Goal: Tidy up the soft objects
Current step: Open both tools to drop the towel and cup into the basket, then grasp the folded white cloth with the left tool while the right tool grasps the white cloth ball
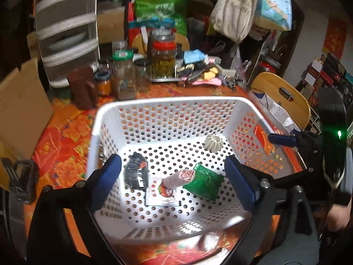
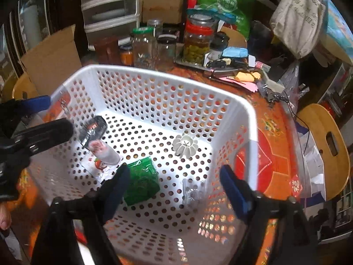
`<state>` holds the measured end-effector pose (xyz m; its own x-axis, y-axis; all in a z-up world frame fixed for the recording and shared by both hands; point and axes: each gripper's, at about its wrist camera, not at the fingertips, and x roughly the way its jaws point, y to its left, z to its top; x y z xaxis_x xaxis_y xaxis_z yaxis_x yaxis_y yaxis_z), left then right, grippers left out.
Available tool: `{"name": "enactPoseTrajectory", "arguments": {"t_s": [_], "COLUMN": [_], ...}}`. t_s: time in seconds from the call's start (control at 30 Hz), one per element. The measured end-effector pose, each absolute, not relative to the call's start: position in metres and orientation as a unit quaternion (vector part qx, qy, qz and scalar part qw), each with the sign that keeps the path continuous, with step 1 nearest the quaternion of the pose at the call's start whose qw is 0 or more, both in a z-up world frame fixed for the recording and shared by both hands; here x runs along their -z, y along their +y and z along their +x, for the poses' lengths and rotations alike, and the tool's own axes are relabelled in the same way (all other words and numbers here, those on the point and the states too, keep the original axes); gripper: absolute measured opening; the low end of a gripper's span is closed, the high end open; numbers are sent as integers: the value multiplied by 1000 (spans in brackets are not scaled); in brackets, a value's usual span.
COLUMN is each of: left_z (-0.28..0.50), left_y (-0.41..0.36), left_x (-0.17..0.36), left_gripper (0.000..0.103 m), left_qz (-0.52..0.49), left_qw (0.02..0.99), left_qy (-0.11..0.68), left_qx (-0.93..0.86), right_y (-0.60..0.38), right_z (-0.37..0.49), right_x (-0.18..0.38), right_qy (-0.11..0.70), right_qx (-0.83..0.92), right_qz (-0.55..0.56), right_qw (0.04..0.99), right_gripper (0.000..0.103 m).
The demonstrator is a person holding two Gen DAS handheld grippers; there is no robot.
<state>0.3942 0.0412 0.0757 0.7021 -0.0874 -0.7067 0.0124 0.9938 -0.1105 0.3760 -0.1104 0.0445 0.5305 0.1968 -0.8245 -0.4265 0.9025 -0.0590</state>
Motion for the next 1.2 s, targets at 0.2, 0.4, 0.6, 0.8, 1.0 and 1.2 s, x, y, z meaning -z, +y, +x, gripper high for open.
{"name": "enactPoseTrajectory", "arguments": {"t_s": [0.2, 0.4, 0.6, 0.8, 1.0, 1.2], "left_z": [354, 299, 230, 194, 196, 213], "left_y": [43, 42, 26, 5, -19, -29], "left_x": [-94, -99, -83, -20, 28, 47], "left_gripper": [98, 98, 103, 103, 103, 103], "left_qz": [-33, -20, 0, -9, -2, 14], "left_qw": [927, 932, 938, 922, 906, 900], "left_qy": [374, 361, 343, 377, 413, 425], "left_qx": [28, 30, 52, 81, 95, 93], "right_y": [-135, -153, -175, -201, -212, -217], "right_z": [352, 321, 281, 231, 191, 172], "right_x": [-59, -62, -60, -25, 17, 27], "right_qy": [437, 423, 403, 400, 411, 407], "right_qx": [-202, -212, -218, -224, -231, -230], "right_qz": [-84, -72, -51, -7, 37, 48], "right_qw": [873, 878, 887, 889, 881, 883], "right_gripper": [101, 103, 103, 103, 103, 103]}}
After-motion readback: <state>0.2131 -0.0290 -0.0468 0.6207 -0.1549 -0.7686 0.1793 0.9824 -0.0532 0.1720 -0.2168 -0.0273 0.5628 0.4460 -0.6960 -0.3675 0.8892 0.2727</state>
